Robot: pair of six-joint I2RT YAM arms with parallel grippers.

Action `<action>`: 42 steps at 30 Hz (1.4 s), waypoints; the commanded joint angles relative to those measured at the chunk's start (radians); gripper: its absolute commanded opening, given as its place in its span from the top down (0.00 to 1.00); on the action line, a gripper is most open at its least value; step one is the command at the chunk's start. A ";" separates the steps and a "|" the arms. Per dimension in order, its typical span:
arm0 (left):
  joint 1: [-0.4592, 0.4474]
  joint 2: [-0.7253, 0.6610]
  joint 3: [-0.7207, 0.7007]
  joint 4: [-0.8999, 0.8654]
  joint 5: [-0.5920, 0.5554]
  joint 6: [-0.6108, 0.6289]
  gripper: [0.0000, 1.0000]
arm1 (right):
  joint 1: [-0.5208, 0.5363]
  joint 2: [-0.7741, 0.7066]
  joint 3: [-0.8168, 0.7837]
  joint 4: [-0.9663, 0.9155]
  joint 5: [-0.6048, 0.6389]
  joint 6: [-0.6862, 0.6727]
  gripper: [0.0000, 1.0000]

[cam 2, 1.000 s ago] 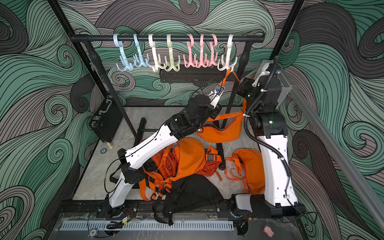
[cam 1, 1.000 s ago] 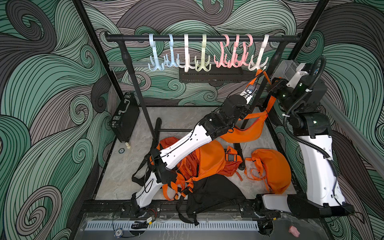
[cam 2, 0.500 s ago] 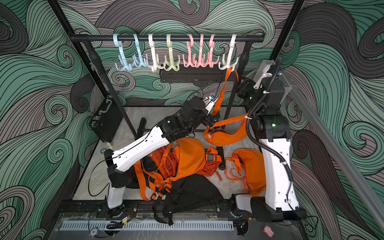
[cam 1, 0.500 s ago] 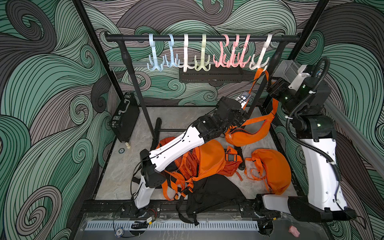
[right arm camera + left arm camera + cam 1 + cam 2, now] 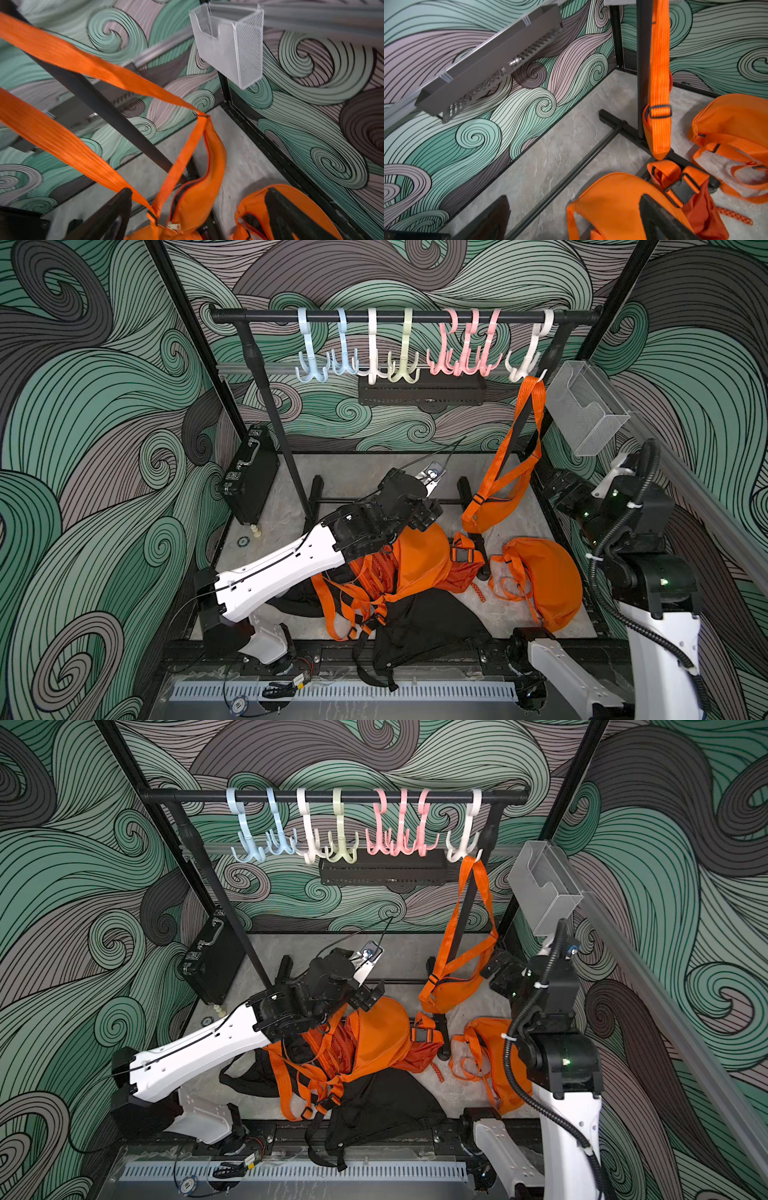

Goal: Hang the bag on a hook
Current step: Pick up the bag from the corner of the board.

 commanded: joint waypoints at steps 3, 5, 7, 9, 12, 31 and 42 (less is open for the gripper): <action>0.005 -0.139 -0.156 -0.011 -0.053 -0.045 0.01 | -0.005 -0.061 -0.300 -0.151 -0.024 0.088 0.01; 0.005 -0.165 -0.213 0.002 -0.075 -0.031 0.01 | -0.005 -0.063 -0.438 -0.139 -0.092 0.150 0.01; 0.006 -0.185 -0.264 0.035 -0.099 -0.015 0.02 | -0.005 -0.059 -0.566 -0.086 -0.167 0.198 0.03; 0.005 -0.204 -0.294 0.057 -0.105 -0.008 0.02 | 0.002 -0.043 -0.656 -0.017 -0.193 0.222 0.06; 0.006 -0.214 -0.312 0.072 -0.104 0.004 0.02 | 0.009 -0.004 -0.700 0.036 -0.164 0.234 0.06; 0.005 -0.230 -0.374 0.106 -0.081 0.027 0.01 | 0.030 0.050 -0.723 0.155 -0.079 0.072 0.95; -0.023 -0.254 -0.316 0.098 0.228 0.046 0.02 | 0.092 -0.083 -0.228 -0.168 -0.306 -0.014 1.00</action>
